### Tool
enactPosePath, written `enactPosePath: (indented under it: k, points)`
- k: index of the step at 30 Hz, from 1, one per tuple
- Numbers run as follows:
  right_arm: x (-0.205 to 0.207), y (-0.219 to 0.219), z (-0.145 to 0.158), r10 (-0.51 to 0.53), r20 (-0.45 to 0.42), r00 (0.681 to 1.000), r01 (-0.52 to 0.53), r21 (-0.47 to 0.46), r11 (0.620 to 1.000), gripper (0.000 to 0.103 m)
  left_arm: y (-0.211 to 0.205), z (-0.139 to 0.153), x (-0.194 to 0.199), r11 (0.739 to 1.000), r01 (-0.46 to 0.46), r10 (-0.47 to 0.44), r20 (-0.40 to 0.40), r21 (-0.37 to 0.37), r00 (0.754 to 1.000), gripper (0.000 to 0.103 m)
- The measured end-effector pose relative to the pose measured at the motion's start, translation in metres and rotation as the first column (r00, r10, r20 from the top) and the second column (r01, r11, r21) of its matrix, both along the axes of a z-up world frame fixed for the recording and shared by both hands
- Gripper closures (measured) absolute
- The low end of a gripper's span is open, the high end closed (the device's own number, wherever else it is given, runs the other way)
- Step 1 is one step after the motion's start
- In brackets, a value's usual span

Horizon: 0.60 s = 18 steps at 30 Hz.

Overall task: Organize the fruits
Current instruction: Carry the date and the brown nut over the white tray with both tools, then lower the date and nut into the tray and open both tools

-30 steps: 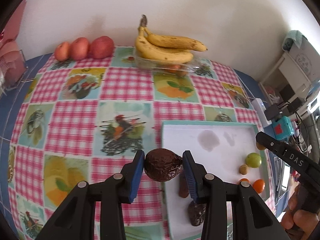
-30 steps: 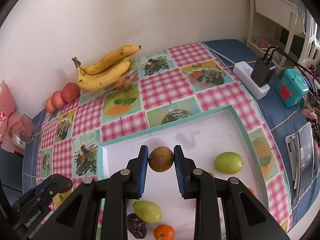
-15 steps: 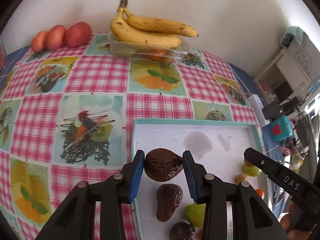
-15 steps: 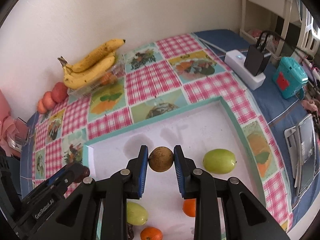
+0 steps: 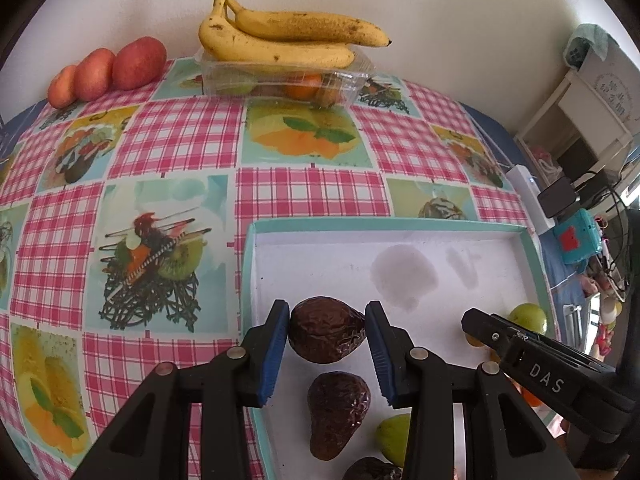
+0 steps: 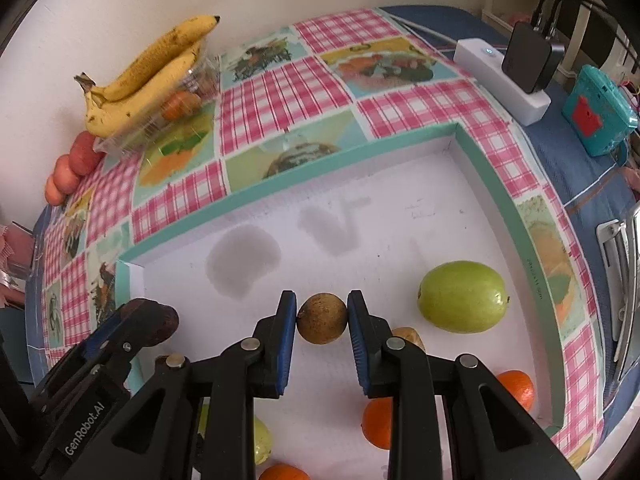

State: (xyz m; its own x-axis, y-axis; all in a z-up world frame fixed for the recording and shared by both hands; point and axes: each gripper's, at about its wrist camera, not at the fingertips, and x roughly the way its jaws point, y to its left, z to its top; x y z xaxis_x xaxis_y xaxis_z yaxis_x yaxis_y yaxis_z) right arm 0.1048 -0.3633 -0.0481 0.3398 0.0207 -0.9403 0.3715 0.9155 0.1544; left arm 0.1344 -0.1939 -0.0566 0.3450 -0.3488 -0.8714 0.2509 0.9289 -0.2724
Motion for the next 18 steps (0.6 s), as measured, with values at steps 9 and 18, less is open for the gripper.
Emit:
enactPosePath:
  k: [9,18]
  points:
    - [0.000,-0.001,-0.007,-0.001,-0.020,1.000,0.001,0.000,1.000,0.076,-0.004,-0.004,0.001,1.000,0.005,-0.005,-0.017,0.013,1.000,0.061]
    - [-0.001,-0.003,-0.004,-0.007,-0.026,1.000,0.007,-0.011,1.000,0.069,-0.005,0.008,0.000,1.000,0.026,-0.026,-0.005,0.016,1.000,0.050]
